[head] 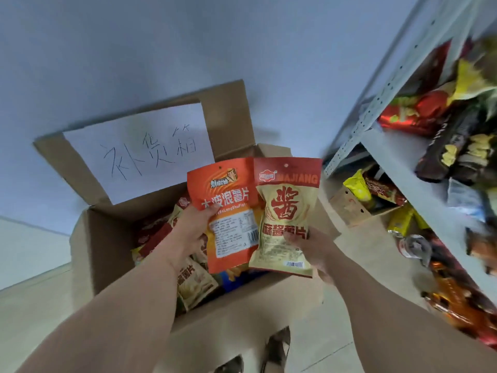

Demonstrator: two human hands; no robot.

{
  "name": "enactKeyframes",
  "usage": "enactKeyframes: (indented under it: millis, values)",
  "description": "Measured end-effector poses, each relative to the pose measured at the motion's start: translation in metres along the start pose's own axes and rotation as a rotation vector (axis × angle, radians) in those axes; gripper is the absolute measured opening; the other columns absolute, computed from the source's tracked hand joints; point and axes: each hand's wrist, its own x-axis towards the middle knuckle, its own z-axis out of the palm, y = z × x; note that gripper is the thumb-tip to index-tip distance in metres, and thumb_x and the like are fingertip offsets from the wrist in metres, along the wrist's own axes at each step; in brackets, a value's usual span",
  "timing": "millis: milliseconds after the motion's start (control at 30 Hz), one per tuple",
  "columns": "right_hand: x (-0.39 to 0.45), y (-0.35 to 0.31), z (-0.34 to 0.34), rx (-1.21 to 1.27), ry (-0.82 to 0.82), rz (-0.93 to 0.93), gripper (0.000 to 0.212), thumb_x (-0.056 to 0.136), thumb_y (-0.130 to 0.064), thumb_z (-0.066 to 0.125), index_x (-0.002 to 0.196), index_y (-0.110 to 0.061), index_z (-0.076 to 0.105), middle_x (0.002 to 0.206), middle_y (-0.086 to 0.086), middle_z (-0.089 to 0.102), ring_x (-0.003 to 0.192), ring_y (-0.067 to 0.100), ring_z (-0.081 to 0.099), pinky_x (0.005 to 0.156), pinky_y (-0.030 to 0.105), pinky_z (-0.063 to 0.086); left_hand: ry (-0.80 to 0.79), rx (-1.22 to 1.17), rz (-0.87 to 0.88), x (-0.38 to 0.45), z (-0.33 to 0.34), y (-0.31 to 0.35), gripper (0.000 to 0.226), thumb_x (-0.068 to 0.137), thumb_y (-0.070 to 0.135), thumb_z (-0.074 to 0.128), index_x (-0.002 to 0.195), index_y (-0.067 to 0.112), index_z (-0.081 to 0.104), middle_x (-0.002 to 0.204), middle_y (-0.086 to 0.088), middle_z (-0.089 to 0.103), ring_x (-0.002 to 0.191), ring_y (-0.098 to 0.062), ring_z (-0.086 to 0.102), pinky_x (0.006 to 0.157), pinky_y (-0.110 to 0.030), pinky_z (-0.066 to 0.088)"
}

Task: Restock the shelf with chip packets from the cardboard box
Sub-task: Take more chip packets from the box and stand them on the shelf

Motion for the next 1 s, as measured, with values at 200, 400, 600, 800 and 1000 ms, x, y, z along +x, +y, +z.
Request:
enactKeyframes:
  millis: [200,400,600,800,1000]
  values:
    - [-0.138,0.000,-0.041,0.126,0.180,-0.116,0.027,0.089,-0.032,0.075,0.113,-0.024,0.069,0.108,-0.002,0.076,0.110,0.024,0.067,0.108,0.054,0.044,-0.212,0.108,0.071,-0.107,0.053,0.063,0.014,0.097,0.019,0.066,0.111,0.015,0.065,0.100,-0.010,0.078,0.085,-0.027,0.076,0.079,-0.045,0.059]
    - [-0.283,0.018,-0.086,0.296,0.379,-0.223,0.020,0.090,-0.023,0.074,0.108,-0.019,0.070,0.108,0.003,0.077,0.101,0.022,0.071,0.093,0.041,0.055,-0.475,0.253,0.187,-0.216,0.134,0.092,0.015,0.098,0.020,0.064,0.111,0.012,0.064,0.100,-0.010,0.078,0.089,-0.029,0.076,0.078,-0.043,0.058]
    - [-0.400,0.045,-0.171,0.375,0.593,-0.329,0.023,0.092,-0.024,0.072,0.114,-0.018,0.068,0.109,0.003,0.077,0.102,0.024,0.072,0.097,0.048,0.054,-0.680,0.387,0.309,-0.304,0.245,0.087,0.020,0.096,0.025,0.067,0.114,0.016,0.065,0.105,-0.009,0.078,0.094,-0.029,0.076,0.090,-0.048,0.057]
    - [-0.470,0.075,-0.287,0.454,0.753,-0.388,0.019,0.093,-0.023,0.071,0.110,-0.016,0.069,0.107,0.005,0.077,0.104,0.028,0.071,0.095,0.050,0.055,-0.784,0.431,0.413,-0.368,0.389,0.076,0.014,0.095,0.022,0.069,0.109,0.017,0.069,0.104,-0.008,0.078,0.099,-0.032,0.073,0.094,-0.050,0.056]
    - [-0.511,0.102,-0.422,0.486,0.786,-0.422,0.022,0.092,-0.024,0.071,0.111,-0.013,0.068,0.106,0.007,0.077,0.103,0.031,0.072,0.097,0.053,0.054,-0.811,0.479,0.439,-0.418,0.536,0.068,0.021,0.097,0.025,0.066,0.113,0.012,0.067,0.106,-0.011,0.077,0.096,-0.031,0.074,0.092,-0.052,0.057]
